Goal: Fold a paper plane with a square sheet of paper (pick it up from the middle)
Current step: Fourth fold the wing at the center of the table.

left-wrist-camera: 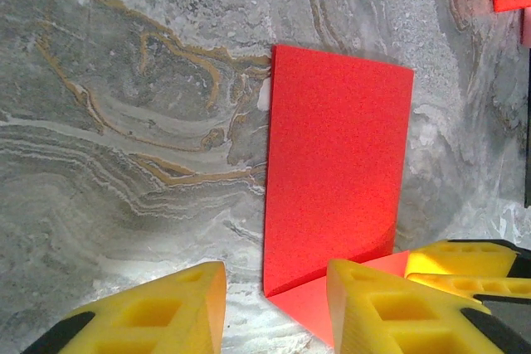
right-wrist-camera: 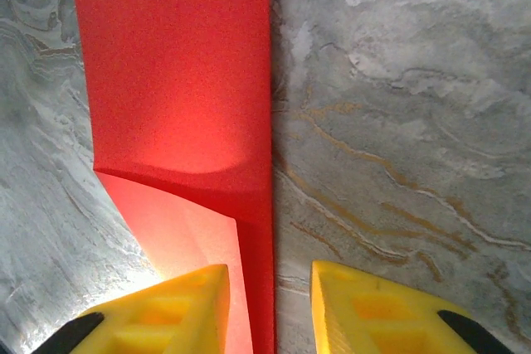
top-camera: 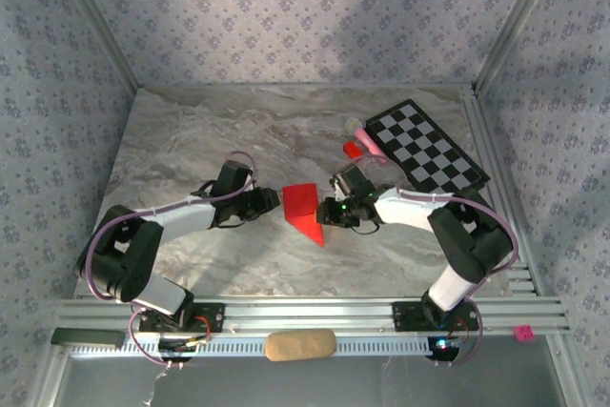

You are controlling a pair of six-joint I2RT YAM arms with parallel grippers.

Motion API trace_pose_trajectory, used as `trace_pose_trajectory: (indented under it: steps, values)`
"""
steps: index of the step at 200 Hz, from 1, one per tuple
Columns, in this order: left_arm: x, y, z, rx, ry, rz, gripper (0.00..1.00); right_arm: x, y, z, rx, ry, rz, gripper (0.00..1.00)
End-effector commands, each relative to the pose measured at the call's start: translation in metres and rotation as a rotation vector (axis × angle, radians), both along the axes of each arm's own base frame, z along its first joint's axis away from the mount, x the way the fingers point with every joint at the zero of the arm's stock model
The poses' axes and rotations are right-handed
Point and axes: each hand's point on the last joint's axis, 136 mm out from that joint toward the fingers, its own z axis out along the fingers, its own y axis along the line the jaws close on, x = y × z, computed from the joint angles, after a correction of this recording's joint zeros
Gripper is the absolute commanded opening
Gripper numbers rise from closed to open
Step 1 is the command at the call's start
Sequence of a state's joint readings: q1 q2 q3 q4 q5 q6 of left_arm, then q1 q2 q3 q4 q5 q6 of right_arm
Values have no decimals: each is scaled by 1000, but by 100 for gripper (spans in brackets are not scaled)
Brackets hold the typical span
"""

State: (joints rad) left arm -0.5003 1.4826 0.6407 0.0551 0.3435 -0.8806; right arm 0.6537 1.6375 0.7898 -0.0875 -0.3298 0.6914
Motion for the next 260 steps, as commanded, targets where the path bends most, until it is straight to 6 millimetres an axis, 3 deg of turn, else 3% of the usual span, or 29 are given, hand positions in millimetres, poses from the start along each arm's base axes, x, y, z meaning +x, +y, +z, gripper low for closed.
trace_pose_trajectory:
  steps: [1, 51, 117, 171, 260]
  values:
    - [2, -4, 11, -15, -14, -1, 38, 1, 4, 0, 31, 12, 8, 31]
    - [5, -7, 11, -32, -12, 0, 39, 0, 10, 2, 57, 18, 35, 29]
    - [6, -12, 9, -51, 8, -9, 39, -4, 9, 5, 67, 10, 47, 13]
    - [8, -17, 9, -68, 22, -15, 39, -5, 7, 11, 99, -1, 47, 6]
    - [16, -33, 19, -138, 40, -45, 54, -4, 9, 44, 282, -84, 68, 1]
